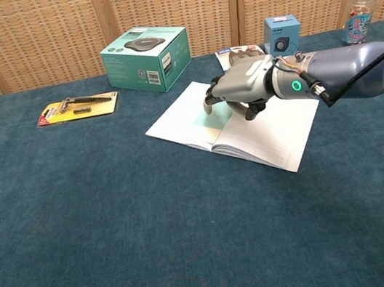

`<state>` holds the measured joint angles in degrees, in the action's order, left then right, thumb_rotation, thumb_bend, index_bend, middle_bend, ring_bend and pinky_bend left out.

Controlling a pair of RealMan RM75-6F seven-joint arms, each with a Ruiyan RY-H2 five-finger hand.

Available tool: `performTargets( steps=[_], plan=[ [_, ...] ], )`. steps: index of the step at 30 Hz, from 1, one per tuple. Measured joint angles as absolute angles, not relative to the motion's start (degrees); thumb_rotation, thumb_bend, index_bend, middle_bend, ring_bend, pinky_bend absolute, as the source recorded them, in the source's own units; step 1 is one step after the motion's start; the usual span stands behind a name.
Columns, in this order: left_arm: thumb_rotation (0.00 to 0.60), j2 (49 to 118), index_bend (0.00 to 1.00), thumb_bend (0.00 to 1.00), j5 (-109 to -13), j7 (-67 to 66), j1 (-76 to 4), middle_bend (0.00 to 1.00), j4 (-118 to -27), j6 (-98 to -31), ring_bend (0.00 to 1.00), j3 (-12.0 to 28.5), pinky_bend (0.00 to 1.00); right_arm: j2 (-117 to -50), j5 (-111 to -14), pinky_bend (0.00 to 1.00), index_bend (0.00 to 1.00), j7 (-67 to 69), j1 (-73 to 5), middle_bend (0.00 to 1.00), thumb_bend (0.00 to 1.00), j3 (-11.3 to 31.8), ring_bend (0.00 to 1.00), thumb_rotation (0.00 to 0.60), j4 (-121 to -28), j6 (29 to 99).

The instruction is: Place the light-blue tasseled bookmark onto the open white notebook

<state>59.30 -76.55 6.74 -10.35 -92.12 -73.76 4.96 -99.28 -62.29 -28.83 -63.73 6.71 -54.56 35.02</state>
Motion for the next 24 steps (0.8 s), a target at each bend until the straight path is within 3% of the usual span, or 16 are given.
performTargets(
  steps=[24],
  plan=[
    [0.600,59.0,0.00,0.00,-76.9,7.4,-10.2,0.00,-92.1,-74.0,0.00,4.9,0.00,-99.8,-58.0,0.19,0.18,-41.9,-64.1,0.12,1.00,4.5,0.02,0.600,-57.2,36.3]
  ],
)
